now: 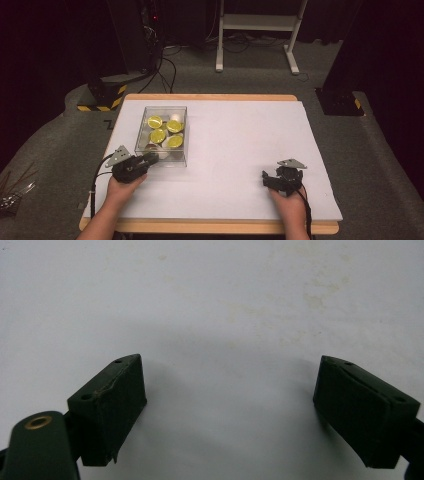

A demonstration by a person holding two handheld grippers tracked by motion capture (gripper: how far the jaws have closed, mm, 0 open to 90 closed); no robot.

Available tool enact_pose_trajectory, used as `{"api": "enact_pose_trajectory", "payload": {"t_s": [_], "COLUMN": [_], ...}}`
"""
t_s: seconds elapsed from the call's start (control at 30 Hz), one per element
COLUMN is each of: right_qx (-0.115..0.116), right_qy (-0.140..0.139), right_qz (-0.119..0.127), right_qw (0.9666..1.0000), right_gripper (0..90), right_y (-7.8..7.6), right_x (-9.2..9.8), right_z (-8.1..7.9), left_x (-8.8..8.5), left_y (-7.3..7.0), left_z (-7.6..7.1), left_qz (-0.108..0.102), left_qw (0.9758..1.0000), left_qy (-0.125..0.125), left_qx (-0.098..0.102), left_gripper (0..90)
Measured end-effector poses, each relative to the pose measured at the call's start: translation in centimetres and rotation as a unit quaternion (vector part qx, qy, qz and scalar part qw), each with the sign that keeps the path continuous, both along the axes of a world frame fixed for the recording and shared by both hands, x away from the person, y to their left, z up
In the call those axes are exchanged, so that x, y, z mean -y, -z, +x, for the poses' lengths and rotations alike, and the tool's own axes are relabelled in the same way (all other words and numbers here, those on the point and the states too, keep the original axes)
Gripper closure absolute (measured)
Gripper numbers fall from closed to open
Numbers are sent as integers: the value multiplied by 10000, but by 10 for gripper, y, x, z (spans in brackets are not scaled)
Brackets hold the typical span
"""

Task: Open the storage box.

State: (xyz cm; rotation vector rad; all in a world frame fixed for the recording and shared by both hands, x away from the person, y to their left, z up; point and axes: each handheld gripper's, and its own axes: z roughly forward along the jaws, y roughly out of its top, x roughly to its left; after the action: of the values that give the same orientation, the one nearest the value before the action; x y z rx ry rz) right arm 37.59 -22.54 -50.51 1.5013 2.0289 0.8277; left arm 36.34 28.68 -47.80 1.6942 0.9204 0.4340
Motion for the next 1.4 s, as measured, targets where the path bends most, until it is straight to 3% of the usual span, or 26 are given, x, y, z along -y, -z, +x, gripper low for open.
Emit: {"api": "enact_pose_trajectory", "payload": {"t_s": [0.13,0.23,0.53,0.77,1.0,1.4], "right_qx": [0,0,1,4,7,1], "right_qy": [0,0,-1,-14,-13,-19], "right_qz": [0,0,1,-2,2,11], "right_qw": [10000,10000,10000,10000,10000,10000], "right_gripper": [134,134,134,135,135,135], "right_y": [0,0,0,0,0,0], "right_x": [0,0,0,0,0,1], "right_z": [0,0,0,0,0,0], "left_x": [-4,-4,-6,-9,-11,-9], "left_y": [2,2,3,5,4,3], "left_z": [3,3,3,0,-4,-16], "left_qz": [-188,-166,-176,-240,-195,-183], "left_qw": [9996,9994,9996,9992,9989,9992], "left_qy": [224,288,218,306,424,354], "left_qx": [-5,46,47,80,99,69], "left_gripper": [680,650,729,754,760,763]}}
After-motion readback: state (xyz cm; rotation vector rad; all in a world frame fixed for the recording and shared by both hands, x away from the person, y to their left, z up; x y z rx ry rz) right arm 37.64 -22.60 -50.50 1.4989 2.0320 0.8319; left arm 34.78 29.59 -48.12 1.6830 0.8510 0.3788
